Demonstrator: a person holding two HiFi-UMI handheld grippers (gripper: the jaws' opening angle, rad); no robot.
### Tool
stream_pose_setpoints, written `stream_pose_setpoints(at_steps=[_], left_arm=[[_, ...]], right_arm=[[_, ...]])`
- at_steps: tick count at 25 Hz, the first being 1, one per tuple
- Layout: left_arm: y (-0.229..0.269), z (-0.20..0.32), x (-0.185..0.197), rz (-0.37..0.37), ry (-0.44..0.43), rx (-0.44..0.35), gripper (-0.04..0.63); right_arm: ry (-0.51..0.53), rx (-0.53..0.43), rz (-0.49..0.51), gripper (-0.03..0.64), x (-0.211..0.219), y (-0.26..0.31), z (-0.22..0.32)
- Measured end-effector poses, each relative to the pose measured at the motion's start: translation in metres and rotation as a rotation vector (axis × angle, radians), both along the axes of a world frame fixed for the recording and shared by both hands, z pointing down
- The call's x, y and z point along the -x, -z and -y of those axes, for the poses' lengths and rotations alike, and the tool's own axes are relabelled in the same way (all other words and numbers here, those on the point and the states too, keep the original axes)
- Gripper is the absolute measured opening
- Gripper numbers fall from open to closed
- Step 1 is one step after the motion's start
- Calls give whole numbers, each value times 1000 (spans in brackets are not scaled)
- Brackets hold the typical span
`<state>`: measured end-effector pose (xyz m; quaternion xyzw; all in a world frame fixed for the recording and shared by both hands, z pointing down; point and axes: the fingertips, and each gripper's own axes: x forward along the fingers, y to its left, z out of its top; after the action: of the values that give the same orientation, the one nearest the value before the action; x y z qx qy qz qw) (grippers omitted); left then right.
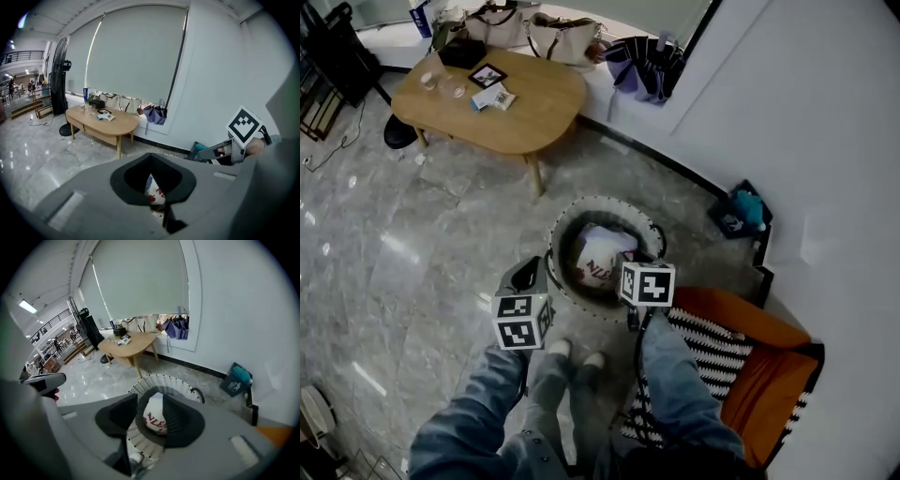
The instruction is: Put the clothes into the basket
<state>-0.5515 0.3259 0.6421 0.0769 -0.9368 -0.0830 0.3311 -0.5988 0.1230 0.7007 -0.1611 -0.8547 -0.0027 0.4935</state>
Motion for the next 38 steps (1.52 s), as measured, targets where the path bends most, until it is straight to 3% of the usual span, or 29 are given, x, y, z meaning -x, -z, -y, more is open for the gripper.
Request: stream_pose_setpoints(at_steps=[6,12,16,20,29,33,38], left_arm=[[2,9,5,-1,-22,5,9],[17,19,6,14,-36,-1,9],[49,19,2,43,-38,-11,10],[99,30,-3,111,-78,-10,10],[222,72,-4,319,-171,-33,9],[265,89,7,403,-217,-24,10],[283,105,6,431,-242,-35,10]], right_arm=[[-23,9,0,173,-8,0,15],[5,38,87,167,-21,28,18],[-12,10,157,62,-36,69,40],[-94,-22,260,5,-55,130,80],[-319,-51,525,3,-105,274,176],[-384,-67,603,3,-111,310,202],[-438,-39,635,3,-121,324,215]])
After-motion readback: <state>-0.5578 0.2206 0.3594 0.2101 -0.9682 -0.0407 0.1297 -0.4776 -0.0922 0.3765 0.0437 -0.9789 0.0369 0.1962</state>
